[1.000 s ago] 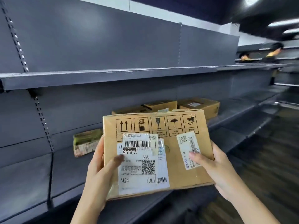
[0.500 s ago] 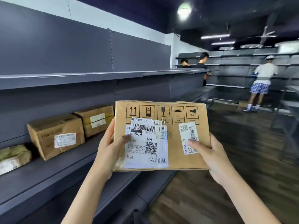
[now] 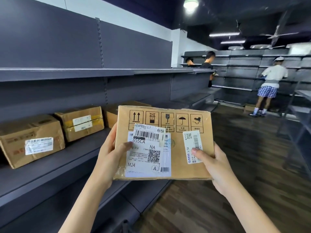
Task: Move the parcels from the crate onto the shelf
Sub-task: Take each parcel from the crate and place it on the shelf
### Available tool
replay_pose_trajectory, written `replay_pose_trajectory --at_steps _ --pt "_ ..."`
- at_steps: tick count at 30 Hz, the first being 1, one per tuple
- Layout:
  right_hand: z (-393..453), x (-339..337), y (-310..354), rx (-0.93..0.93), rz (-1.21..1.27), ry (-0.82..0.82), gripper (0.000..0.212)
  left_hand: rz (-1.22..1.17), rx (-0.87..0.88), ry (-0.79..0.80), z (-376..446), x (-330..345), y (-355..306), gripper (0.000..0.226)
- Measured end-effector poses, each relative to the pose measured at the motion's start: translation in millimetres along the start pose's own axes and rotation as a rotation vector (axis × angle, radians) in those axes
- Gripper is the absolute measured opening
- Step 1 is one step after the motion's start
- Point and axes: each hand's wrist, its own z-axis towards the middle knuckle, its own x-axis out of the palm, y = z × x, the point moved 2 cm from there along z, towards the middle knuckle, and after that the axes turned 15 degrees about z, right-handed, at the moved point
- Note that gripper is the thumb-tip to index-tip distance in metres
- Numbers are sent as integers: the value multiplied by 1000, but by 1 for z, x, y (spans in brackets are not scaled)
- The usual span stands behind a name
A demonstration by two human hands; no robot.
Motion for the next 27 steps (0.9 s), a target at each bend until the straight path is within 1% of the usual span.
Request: replay_pose_trajectory --at_steps 6,11,15,19,22,25,27 --pt "69 9 -22 -36 1 37 31 32 52 -54 53 5 27 64" --pt "145 35 -27 -98 7 136 33 28 111 -120 111 -1 42 67" --pt "206 66 -30 -123 -16 235 39 33 159 -185 156 -11 53 63" --pt "261 86 -46 -125 -2 291 38 66 174 -239 196 -19 70 67" --pt "292 96 -58 -119 23 337 48 91 171 -266 221 -19 82 69" --pt "319 103 -70 -123 43 366 37 110 176 -273 242 -17 90 72" --pt "336 106 -73 -121 47 389 36 127 178 -280 253 -14 93 77"
